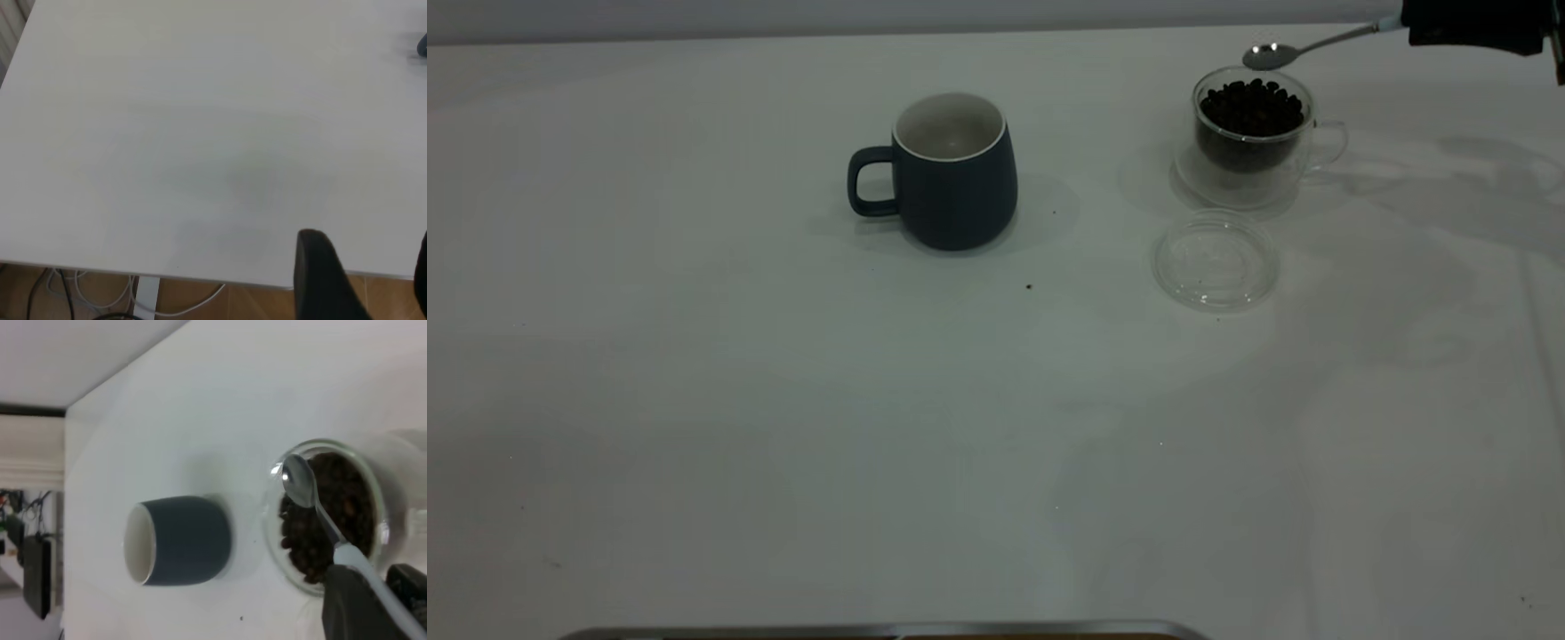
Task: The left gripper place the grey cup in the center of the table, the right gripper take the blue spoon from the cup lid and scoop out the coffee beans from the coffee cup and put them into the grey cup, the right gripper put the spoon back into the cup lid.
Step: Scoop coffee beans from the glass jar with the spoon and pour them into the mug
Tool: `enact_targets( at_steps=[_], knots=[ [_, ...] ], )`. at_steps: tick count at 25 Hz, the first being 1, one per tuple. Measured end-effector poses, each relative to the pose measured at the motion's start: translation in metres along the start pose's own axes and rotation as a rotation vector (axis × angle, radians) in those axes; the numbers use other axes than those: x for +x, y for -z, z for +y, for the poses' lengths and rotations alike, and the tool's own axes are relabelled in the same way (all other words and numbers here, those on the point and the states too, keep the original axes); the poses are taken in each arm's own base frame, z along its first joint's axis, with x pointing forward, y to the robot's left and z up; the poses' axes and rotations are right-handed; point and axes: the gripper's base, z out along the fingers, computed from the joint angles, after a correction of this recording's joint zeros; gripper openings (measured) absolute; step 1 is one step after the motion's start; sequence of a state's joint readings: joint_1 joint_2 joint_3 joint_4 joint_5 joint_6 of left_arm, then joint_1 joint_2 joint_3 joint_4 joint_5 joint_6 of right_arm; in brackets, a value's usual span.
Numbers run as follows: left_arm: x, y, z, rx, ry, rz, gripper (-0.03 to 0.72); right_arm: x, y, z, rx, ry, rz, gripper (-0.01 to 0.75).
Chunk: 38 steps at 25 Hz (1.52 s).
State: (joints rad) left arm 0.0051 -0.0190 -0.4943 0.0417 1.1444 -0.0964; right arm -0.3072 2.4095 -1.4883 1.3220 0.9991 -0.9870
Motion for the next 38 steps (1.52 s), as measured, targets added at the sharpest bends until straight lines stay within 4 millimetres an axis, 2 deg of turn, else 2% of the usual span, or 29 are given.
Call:
enact_targets(
  at_steps=[5, 17, 26, 38],
  knots=[
    [0.0, 0.0, 0.0, 0.0, 0.0, 0.0, 0.408, 0.006, -0.008, -0.013, 0.036, -0.029, 0.022, 0.101],
    [0.0, 0.0, 0.0, 0.0, 0.0, 0.0, 0.408, 0.011, -0.022, -0.009, 0.05, -0.017, 0.049, 0.101],
    [0.0, 0.0, 0.0, 0.0, 0.0, 0.0, 0.408, 0.019, -0.031, -0.021, 0.023, -0.062, 0.079, 0.101],
    [0.0, 0.0, 0.0, 0.0, 0.0, 0.0, 0.408, 0.017, -0.024, -0.024, -0.012, -0.092, 0.062, 0.101]
  ],
)
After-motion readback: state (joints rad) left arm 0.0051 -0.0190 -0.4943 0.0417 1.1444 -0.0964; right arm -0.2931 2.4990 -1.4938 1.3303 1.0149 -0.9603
